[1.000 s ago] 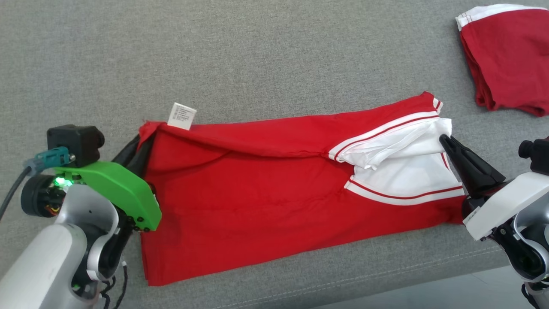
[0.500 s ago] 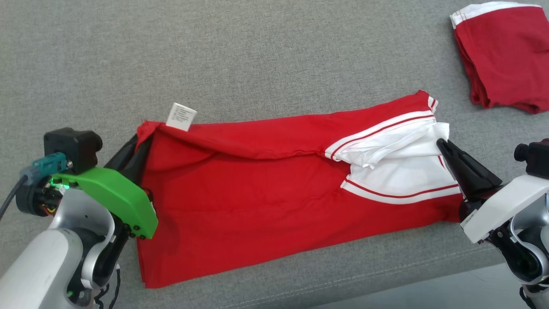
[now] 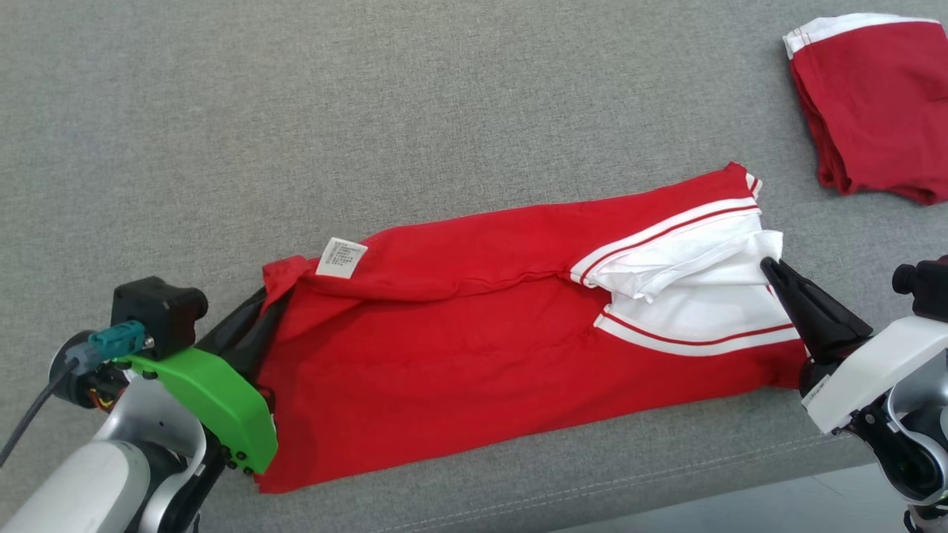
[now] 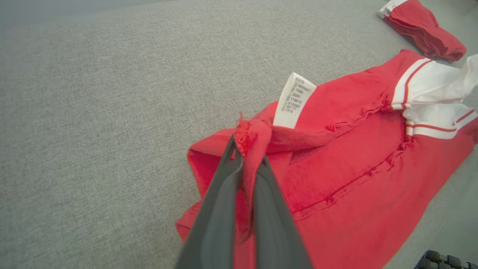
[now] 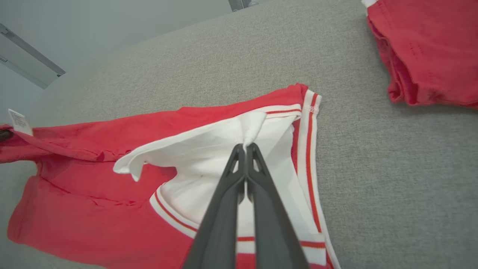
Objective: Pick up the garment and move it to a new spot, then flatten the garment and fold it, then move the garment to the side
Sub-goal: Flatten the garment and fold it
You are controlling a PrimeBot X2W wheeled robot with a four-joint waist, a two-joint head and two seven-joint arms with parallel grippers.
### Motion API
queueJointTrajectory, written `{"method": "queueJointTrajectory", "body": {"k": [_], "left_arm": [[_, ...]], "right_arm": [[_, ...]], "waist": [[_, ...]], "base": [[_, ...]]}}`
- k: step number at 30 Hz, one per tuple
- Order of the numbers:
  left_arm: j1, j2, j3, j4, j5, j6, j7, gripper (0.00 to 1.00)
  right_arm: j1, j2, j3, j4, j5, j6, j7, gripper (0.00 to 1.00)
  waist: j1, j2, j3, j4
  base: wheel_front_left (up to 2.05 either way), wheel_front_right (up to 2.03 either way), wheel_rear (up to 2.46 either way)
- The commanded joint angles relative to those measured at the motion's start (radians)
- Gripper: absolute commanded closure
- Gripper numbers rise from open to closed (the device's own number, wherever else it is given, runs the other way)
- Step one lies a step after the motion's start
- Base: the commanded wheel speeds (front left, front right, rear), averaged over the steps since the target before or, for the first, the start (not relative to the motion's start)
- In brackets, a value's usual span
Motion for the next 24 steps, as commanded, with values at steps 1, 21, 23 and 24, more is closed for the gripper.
{"method": "queueJointTrajectory", "body": {"k": [1,21,23,24], "left_arm": [[0.014,0.0,-0.004,0.003,-0.002,-0.003,-0.005,1.0],[0.037,-0.048,-0.04,0.119,0.043,-0.029,-0.127,1.0],[0.039,-0.053,-0.037,0.129,0.042,-0.025,-0.138,1.0],[0.04,-0.056,-0.036,0.134,0.041,-0.023,-0.145,1.0]], "right_arm": [[0.011,0.0,-0.003,-0.002,0.0,-0.001,0.004,1.0],[-0.005,0.005,0.019,0.017,-0.017,-0.001,0.03,1.0],[-0.01,0.002,0.024,0.023,-0.017,-0.001,0.029,1.0],[-0.014,0.001,0.025,0.026,-0.017,-0.001,0.027,1.0]], "waist": [[0.0,0.0,-0.003,0.002],[0.0,0.0,0.001,0.005],[0.0,0.0,0.003,0.004],[0.0,0.0,0.004,0.004]], "base": [[0.0,0.0,0.0],[0.0,0.0,0.0],[0.0,0.0,0.0],[0.0,0.0,0.0]]}}
